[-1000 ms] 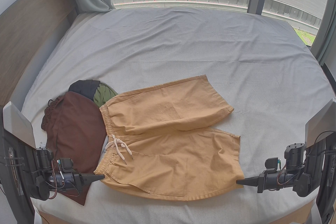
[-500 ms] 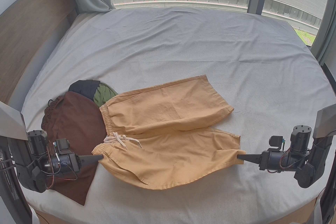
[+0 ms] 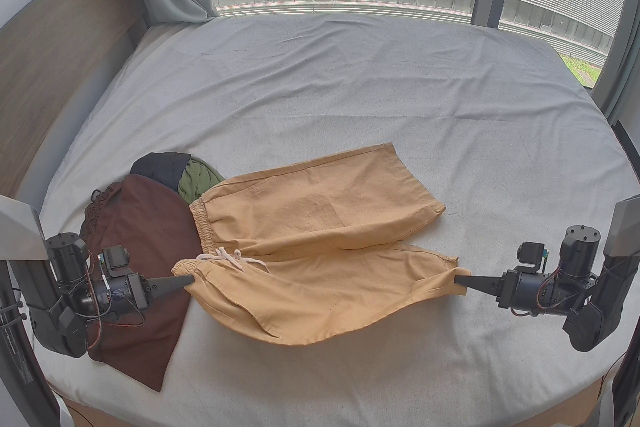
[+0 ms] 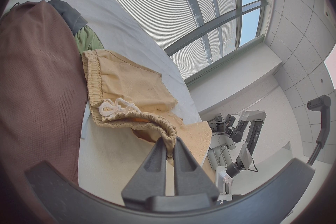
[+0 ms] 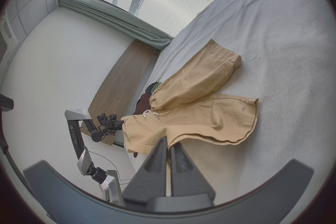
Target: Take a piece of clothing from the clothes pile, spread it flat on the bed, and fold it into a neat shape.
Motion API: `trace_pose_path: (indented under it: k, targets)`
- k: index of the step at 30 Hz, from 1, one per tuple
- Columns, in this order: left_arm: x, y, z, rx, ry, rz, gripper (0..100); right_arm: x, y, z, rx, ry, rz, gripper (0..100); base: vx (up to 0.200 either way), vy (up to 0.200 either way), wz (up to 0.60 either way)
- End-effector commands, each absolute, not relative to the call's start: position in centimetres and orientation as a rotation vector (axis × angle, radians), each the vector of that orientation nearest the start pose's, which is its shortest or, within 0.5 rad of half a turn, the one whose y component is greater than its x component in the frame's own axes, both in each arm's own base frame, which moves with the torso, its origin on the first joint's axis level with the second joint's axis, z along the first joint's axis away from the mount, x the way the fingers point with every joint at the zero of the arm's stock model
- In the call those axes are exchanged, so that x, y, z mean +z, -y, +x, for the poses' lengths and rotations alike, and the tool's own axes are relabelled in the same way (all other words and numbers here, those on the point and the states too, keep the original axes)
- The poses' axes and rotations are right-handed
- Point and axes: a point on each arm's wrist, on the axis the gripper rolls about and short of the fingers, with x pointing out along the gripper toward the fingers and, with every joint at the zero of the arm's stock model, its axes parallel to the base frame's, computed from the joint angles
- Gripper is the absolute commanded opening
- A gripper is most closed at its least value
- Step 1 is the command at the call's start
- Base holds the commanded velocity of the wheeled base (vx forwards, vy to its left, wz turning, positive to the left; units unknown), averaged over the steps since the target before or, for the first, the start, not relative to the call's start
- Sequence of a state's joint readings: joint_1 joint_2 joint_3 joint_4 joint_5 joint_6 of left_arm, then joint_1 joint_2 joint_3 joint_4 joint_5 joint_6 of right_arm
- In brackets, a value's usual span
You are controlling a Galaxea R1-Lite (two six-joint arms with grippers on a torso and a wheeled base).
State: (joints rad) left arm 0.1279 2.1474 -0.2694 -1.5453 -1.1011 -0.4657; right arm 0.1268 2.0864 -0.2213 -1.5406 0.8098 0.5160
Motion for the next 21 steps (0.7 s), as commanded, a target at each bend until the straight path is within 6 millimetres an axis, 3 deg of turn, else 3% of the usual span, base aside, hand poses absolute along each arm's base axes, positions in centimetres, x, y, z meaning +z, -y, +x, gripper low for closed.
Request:
trace_pose_path:
  k: [1,21]
  targets:
    - [3.7,-1.5,27.1,-0.891,-0.484,-0.612,0,4.5,-4.9,25.7,0.833,-0.535,0.581,0,0.000,0.000,0.00]
    - [4.4,-1.9,27.6,-0.879,-0.465,-0.627,0,6.2,-4.9,25.7,0.849,-0.477,0.583,0,0.000,0.000,0.00]
